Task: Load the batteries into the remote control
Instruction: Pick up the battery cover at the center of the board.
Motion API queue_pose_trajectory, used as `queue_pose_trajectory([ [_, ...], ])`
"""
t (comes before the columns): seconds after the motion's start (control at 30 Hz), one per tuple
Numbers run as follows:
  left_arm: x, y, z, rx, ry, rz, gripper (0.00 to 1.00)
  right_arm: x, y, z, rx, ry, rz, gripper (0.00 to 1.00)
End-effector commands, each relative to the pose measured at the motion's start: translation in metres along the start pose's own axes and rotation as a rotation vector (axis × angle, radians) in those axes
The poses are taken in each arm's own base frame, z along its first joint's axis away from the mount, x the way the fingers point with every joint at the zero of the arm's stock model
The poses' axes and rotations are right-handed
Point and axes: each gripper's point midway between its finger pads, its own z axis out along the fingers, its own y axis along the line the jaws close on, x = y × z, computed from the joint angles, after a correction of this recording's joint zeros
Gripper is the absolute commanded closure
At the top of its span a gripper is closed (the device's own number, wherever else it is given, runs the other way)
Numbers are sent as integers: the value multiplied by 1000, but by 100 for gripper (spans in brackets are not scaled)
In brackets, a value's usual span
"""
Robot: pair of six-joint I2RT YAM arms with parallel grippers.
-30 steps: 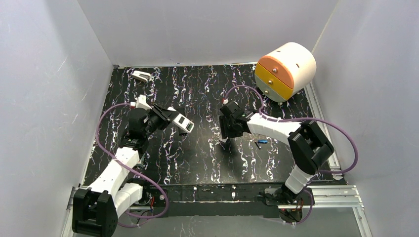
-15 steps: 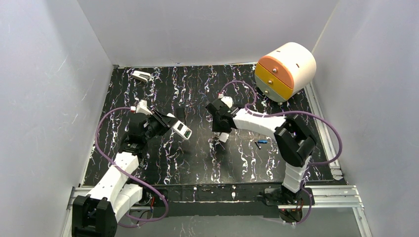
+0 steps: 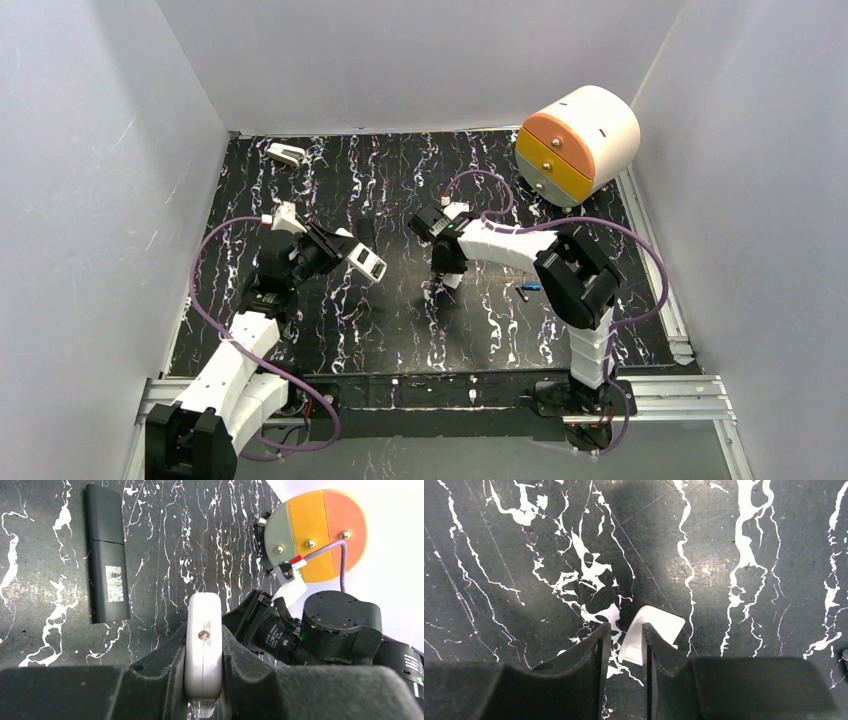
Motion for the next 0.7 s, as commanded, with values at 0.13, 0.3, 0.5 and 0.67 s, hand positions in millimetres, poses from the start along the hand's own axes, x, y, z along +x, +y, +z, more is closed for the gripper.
queue_pose_trajectory([
  [0.13,-4,0,-3,7,-28,23,100,4,1,5,38,12,-13,75],
  [0.3,-5,-1,-3,7,-30,22,100,9,-9,4,64,16,-37,99],
  [0.5,-7,-5,0,11,-22,11,100,-14,10,-21,-60,-58,8,99],
  [0.67,-8,-13,5,29,-3,-29,100,-56,38,-70,-308,-126,149,99],
])
